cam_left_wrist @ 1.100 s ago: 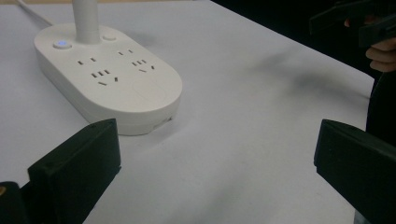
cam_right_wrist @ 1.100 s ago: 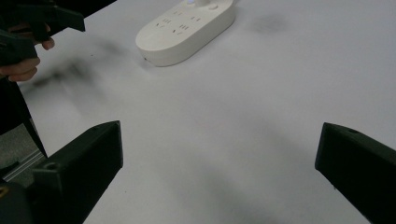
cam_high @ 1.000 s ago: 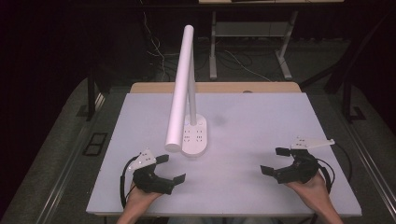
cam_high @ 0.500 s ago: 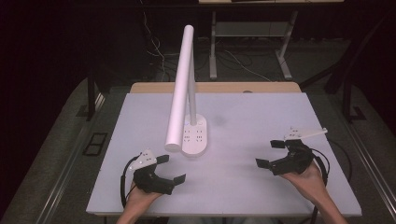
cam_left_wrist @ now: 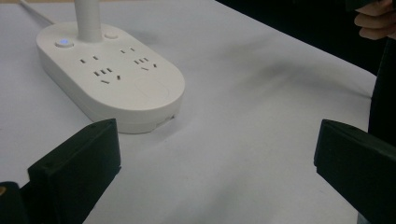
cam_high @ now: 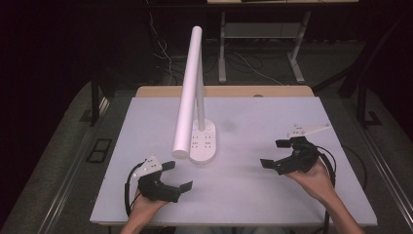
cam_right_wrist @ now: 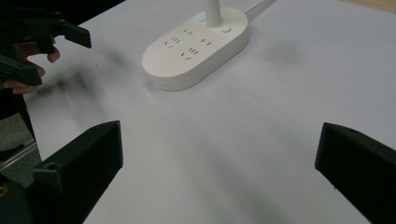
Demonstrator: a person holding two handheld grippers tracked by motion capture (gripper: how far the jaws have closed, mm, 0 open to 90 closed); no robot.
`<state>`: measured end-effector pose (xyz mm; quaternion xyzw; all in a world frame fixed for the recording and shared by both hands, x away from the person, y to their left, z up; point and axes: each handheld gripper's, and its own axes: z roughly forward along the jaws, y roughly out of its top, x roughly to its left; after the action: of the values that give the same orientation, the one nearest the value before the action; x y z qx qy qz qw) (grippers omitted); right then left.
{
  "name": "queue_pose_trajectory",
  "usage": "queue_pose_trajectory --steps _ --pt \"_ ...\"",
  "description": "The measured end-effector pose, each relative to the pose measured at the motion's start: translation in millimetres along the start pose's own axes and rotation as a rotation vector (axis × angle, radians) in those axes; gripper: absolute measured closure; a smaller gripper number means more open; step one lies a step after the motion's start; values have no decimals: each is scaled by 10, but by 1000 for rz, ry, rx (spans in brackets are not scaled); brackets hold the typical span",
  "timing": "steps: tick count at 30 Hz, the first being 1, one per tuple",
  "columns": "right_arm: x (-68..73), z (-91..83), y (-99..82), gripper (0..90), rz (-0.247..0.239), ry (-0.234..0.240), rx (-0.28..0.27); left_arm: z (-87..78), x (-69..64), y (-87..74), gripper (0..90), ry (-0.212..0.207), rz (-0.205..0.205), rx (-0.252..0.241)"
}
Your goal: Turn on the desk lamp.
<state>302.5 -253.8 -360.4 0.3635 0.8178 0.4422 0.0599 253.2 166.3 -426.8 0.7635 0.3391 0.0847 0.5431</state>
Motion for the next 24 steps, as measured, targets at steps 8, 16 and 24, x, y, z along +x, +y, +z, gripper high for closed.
queue_pose_trajectory --steps 8,16,24 --pt "-5 47 147 6 -13 4 9 6 -3 0 0 -4 8 2" --pt "-19 127 299 6 -29 11 16 8 -6 -1 0 -5 4 5" --pt "-31 262 499 7 -36 18 30 7 -4 1 0 -7 11 7"
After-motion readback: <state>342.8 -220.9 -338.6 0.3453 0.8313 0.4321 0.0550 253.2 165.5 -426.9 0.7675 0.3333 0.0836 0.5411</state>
